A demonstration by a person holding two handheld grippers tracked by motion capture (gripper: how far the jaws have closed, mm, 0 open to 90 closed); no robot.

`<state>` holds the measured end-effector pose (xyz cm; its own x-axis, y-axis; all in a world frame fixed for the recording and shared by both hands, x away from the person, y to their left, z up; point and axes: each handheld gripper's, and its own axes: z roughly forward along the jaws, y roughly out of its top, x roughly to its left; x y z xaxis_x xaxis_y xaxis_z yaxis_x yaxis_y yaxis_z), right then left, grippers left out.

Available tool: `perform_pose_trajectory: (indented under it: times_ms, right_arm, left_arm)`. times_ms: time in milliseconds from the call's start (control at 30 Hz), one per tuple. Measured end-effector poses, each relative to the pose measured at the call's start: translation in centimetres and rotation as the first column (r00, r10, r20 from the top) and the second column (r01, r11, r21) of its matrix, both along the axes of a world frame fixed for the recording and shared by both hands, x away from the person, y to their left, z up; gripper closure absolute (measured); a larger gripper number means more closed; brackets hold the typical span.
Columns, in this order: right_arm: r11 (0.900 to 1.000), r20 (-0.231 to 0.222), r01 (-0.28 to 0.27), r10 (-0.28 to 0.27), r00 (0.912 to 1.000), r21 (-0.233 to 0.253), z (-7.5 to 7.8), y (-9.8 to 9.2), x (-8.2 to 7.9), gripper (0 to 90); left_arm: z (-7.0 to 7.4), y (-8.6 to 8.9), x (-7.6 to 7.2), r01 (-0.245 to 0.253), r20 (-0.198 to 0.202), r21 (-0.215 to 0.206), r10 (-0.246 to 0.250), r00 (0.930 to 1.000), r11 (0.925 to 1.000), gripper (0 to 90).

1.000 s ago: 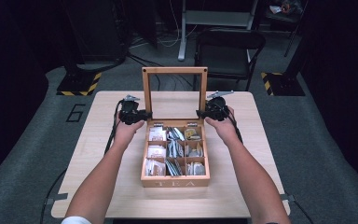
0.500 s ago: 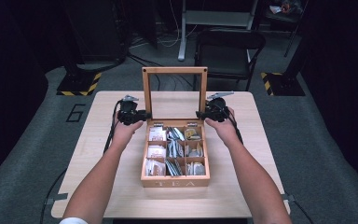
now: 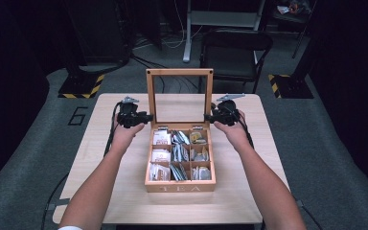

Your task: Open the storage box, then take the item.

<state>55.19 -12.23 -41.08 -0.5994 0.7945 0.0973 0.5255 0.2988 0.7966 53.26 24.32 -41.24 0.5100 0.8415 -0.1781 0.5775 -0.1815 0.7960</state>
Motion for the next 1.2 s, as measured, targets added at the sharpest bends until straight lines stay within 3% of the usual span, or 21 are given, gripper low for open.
perform_pose_trajectory:
  times_ms: [233, 400, 433, 500, 633, 700, 833, 1033, 1200]
  right_arm:
    - [1.000, 0.028, -0.008, 0.008, 0.9996, 0.015, 1.1, -0.7, -2.1, 50.1]
    - [1.000, 0.040, -0.022, 0.021, 0.9990, 0.018, 1.5, -1.0, -3.8, 49.0]
    - [1.000, 0.037, -0.024, 0.023, 0.9991, 0.019, 1.6, -1.0, -4.1, 49.0]
    - [1.000, 0.049, -0.030, 0.029, 0.9984, 0.007, 1.7, -1.1, -4.8, 48.3]
    - [0.998, 0.052, -0.052, 0.053, 0.9972, -0.019, 1.8, -1.0, -5.8, 46.3]
    - [0.998, 0.051, -0.059, 0.060, 0.9969, -0.023, 1.8, -0.9, -6.2, 45.5]
    - [0.998, 0.057, -0.058, 0.059, 0.9966, -0.028, 1.5, -0.8, -7.3, 44.0]
    - [0.998, 0.047, -0.060, 0.061, 0.9970, -0.031, 0.9, -0.5, -8.3, 40.7]
    - [0.996, 0.052, -0.071, 0.074, 0.9959, -0.051, 0.6, -0.1, -9.2, 39.7]
  left_arm:
    - [1.2, -0.1, -1.8, 0.026, 0.013, 0.050, -0.027, 0.9995, 0.9984, 53.1]
    - [1.5, 0.1, -3.5, 0.045, 0.031, 0.019, -0.046, 0.9985, 0.9988, 52.1]
    - [1.5, 0.2, -3.7, 0.055, 0.020, 0.029, -0.055, 0.9983, 0.9981, 51.7]
    - [1.5, 0.3, -4.2, 0.058, 0.037, 0.030, -0.059, 0.9975, 0.9979, 51.2]
    - [1.5, 0.8, -5.2, 0.057, 0.038, 0.016, -0.058, 0.9976, 0.9982, 50.2]
    - [1.6, 0.9, -5.7, 0.060, 0.037, 0.028, -0.061, 0.9975, 0.9978, 49.3]
    - [1.3, 1.2, -6.9, 0.052, 0.061, 0.024, -0.054, 0.9967, 0.9983, 48.7]
    - [0.4, 1.1, -8.5, 0.064, 0.058, 0.066, -0.068, 0.9960, 0.9957, 47.3]
    - [0.1, 1.2, -8.8, 0.066, 0.051, 0.054, -0.069, 0.9963, 0.9964, 46.8]
